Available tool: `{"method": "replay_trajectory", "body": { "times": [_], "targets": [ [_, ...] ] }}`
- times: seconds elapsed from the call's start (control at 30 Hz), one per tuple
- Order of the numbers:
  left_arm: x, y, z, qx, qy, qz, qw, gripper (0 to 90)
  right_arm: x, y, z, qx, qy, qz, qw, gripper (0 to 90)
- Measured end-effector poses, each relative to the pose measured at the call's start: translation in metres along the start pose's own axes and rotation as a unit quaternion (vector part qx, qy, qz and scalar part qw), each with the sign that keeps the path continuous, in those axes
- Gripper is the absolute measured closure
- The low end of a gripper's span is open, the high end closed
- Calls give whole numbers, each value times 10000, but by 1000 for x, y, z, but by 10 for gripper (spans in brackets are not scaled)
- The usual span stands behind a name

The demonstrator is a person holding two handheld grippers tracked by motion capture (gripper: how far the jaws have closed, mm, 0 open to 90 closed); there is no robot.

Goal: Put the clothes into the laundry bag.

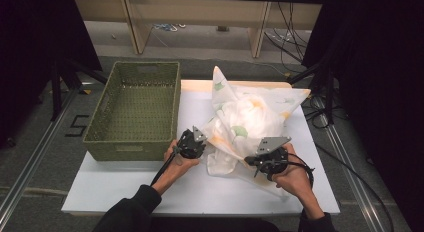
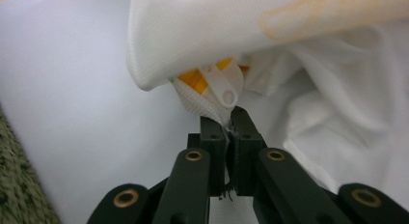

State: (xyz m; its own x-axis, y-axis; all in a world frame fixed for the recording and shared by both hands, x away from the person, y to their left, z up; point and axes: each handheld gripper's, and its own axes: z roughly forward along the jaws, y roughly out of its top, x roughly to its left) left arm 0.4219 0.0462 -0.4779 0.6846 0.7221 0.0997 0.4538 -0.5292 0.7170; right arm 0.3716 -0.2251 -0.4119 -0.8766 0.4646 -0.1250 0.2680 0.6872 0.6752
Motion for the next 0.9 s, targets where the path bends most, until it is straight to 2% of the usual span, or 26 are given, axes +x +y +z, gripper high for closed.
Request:
{"method": "replay_trajectory", "body": {
  "times": [0.03, 0.07, 0.13, 0.17, 0.23, 0.27, 0.33, 0.4, 0.43, 0.47, 0.57, 0.7, 0.9],
  "targets": [
    [-5, -3, -9, -28, -97, 110, 9999, 854, 0, 0, 1, 14, -35, 8, 10000, 900],
    [-7, -5, -13, -68, -118, 122, 9998, 854, 0, -1, 2, 56, -25, 71, 10000, 900],
    [-11, -8, -24, -66, -334, 271, 9991, 853, 1, -1, 3, 51, 5, -16, 10000, 900],
    [-14, -11, -30, -148, -373, 213, 9990, 854, 1, -1, 4, 72, 9, 16, 10000, 900],
    [-18, -16, -40, -152, -515, 320, 9980, 855, 0, -1, 4, 94, 15, -6, 10000, 900],
    [-20, -20, -45, -176, -508, 289, 9981, 855, 0, -1, 5, 109, -14, 4, 9999, 900],
    [-23, -27, -51, -141, -597, 359, 9975, 855, 1, -2, 6, 216, -26, 76, 9997, 900],
    [-24, -33, -53, -84, -631, 324, 9974, 856, -1, -2, 11, 205, -14, -39, 9998, 900],
    [-25, -37, -53, -57, -675, 317, 9972, 856, -1, -3, 13, 252, 16, -4, 9997, 900],
    [-27, -40, -54, -10, -676, 374, 9970, 856, -2, -3, 17, 306, -8, 63, 9995, 900],
    [-32, -46, -58, 53, -723, 499, 9961, 856, -4, -6, 27, 445, -28, 65, 9990, 900],
    [-36, -47, -62, 1, -786, 584, 9952, 856, -13, -9, 36, 514, -243, 76, 9984, 900],
    [-36, -43, -63, -25, -766, 695, 9946, 856, -28, -9, 48, 519, -602, -46, 9968, 900]
  ]
}}
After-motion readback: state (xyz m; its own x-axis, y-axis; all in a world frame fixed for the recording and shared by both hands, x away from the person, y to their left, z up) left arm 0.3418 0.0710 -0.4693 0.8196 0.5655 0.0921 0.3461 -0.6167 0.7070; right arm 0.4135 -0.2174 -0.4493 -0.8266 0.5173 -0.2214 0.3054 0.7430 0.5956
